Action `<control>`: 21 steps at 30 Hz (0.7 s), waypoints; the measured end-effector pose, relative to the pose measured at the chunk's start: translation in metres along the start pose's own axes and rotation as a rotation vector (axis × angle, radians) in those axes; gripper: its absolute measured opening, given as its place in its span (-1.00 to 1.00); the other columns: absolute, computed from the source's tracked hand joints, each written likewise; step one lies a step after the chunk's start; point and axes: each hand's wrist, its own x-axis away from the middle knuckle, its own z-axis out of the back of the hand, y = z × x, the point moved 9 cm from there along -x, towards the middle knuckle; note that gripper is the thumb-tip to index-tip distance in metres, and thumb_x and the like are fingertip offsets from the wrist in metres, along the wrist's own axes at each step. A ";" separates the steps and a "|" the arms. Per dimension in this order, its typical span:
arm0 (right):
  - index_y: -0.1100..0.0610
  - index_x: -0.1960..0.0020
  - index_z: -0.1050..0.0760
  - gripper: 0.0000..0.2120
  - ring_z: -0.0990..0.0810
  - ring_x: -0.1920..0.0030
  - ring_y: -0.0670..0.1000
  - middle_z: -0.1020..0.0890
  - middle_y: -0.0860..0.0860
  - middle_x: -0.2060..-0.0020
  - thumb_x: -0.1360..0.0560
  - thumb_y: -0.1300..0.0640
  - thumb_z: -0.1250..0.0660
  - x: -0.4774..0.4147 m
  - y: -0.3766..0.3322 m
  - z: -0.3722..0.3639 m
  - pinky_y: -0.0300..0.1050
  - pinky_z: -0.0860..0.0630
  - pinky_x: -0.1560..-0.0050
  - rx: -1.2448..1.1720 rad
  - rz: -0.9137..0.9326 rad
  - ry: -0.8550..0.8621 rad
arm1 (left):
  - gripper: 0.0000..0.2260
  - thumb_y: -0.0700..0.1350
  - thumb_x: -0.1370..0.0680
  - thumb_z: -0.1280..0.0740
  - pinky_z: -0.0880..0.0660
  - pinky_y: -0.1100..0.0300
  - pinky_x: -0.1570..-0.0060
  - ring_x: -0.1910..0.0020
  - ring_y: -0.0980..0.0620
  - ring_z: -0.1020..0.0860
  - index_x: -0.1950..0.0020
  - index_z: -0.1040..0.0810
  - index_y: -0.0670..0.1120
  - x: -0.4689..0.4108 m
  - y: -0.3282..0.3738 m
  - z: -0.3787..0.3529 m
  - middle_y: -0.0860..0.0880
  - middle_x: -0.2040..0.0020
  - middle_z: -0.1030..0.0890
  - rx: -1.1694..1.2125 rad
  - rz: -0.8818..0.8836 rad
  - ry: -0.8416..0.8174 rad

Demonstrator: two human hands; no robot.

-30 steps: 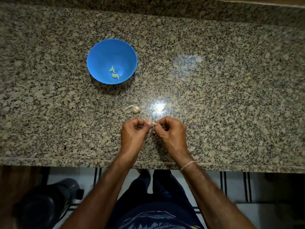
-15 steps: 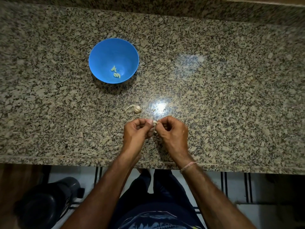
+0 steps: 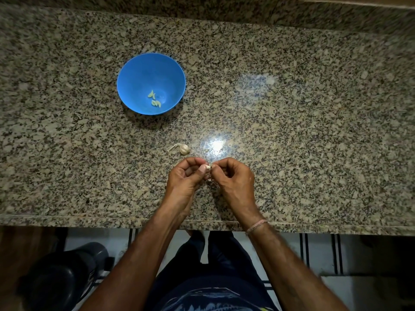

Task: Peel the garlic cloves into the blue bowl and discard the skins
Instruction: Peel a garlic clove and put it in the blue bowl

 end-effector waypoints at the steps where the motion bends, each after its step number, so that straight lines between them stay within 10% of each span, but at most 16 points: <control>1: 0.15 0.03 -0.69 -0.96 -0.72 0.16 -0.04 -0.74 -0.01 0.19 -0.56 0.17 -0.48 -0.001 0.002 0.001 -0.22 -0.66 0.10 0.003 -0.006 0.008 | -0.85 -0.37 -0.58 -0.39 -0.61 0.20 0.01 0.04 0.02 -0.65 -0.06 -0.63 -0.14 0.000 0.001 0.001 -0.10 0.04 -0.69 -0.021 -0.012 0.010; 11: 0.08 -0.19 -0.70 -0.81 -0.68 0.05 -0.14 -0.74 -0.06 -0.03 -0.60 0.20 -0.44 -0.005 -0.010 0.005 -0.19 -0.66 0.00 0.421 0.255 0.066 | -0.82 -0.34 -0.54 -0.46 -0.62 0.13 -0.06 -0.07 -0.11 -0.70 -0.11 -0.69 -0.19 0.007 0.013 0.006 -0.18 -0.06 -0.72 -0.160 -0.140 0.076; 21: 0.09 -0.13 -0.69 -0.85 -0.64 0.00 -0.18 -0.68 -0.11 -0.01 -0.60 0.23 -0.42 -0.003 -0.005 0.005 -0.31 -0.58 0.00 0.264 0.217 0.031 | -0.85 -0.35 -0.54 -0.46 -0.65 0.08 -0.08 -0.04 -0.05 -0.70 -0.08 -0.67 -0.18 0.010 0.021 0.003 -0.12 -0.01 -0.72 -0.296 -0.215 0.111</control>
